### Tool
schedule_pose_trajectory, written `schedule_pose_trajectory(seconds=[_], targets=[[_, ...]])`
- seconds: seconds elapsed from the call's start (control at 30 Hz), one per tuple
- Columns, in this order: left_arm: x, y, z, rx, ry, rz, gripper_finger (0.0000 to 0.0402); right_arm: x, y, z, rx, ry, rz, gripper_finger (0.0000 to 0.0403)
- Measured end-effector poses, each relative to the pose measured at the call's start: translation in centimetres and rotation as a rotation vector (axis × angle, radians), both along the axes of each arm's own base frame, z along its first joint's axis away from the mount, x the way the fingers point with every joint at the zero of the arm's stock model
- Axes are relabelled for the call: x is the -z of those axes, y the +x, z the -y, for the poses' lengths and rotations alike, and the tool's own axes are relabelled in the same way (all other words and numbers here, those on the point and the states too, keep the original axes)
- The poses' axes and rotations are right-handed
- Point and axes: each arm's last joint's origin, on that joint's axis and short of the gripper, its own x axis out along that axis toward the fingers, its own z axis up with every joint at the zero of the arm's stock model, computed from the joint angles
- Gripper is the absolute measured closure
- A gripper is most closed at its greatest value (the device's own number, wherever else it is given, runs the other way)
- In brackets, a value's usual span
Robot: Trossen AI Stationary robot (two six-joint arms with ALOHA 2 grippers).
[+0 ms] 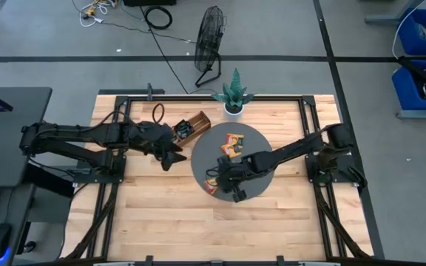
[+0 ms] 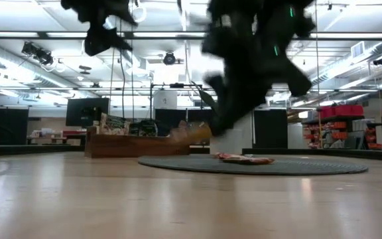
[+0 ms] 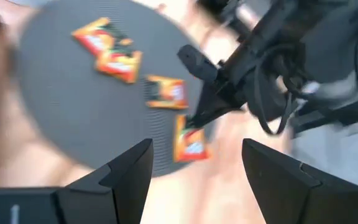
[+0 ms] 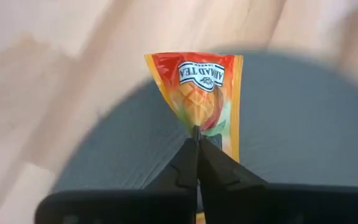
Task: Pick & Place Tea
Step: Put the orange tea bag into the right section of the wooden organizer
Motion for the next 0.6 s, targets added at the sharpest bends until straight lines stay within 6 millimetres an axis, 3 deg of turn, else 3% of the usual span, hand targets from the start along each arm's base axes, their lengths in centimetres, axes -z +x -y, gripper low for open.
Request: schedule_pose_trajectory(seconds=[0.13, 0.33, 0.47, 0.6], targets=[[-0.9, 0.5, 0.0, -0.017, -0.181, 0.106, 0.0152, -3.7, 0.8, -1.2, -0.073, -0.093, 0.069, 0.0401], [-1.7, 0.9, 0.1, -0.048, -0.407, 0.174, 0.0152, -9.5, 2.2, -3.3, -0.236, -0.396, 0.239, 0.0402], [-2.0, 0.9, 0.2, -0.038, -0.494, 0.188, 0.0152, -11.9, 2.7, -3.6, -0.276, -0.522, 0.305, 0.0402], [-2.1, 0.9, 0.4, -0.009, -0.562, 0.169, 0.0152, -12.8, 3.0, -3.5, -0.288, -0.618, 0.336, 0.0403]])
